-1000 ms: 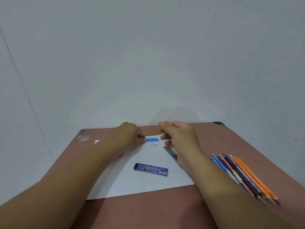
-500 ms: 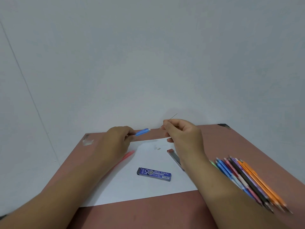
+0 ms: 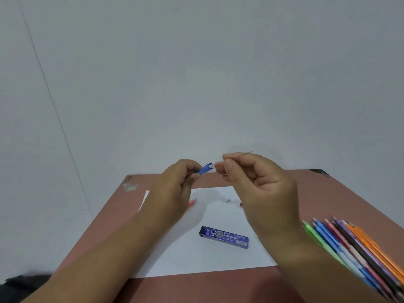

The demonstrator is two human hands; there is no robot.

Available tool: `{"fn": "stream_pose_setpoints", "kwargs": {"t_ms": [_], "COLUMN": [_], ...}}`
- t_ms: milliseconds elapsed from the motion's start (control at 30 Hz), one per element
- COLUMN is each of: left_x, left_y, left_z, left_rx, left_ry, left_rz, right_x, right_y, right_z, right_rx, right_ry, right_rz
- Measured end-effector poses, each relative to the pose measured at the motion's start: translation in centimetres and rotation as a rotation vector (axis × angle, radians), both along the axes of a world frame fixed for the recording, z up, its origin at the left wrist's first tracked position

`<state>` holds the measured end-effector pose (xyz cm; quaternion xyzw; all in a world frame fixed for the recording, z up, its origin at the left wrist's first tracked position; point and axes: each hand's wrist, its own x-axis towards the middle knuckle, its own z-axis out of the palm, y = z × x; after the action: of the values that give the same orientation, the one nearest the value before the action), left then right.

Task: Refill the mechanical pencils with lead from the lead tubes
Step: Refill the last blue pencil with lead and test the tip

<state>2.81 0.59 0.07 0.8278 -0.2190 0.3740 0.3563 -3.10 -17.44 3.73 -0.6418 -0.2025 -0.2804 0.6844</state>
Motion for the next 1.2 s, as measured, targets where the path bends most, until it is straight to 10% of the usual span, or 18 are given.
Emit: {"fn": "stream_pose_setpoints", "kwargs": {"t_ms": [1200], "left_x": [0.3], "left_y": [-0.3], "left_z": [-0.6], "left_rx": [-0.034], "left_ry": [-0.154], "left_rz": [-0.057], "right_x": [1.0], "right_y": [0.5], "right_z": [-0.9], "right_rx": [-0.211], "right_ry": [-0.306], "right_rz": [-0.118]}}
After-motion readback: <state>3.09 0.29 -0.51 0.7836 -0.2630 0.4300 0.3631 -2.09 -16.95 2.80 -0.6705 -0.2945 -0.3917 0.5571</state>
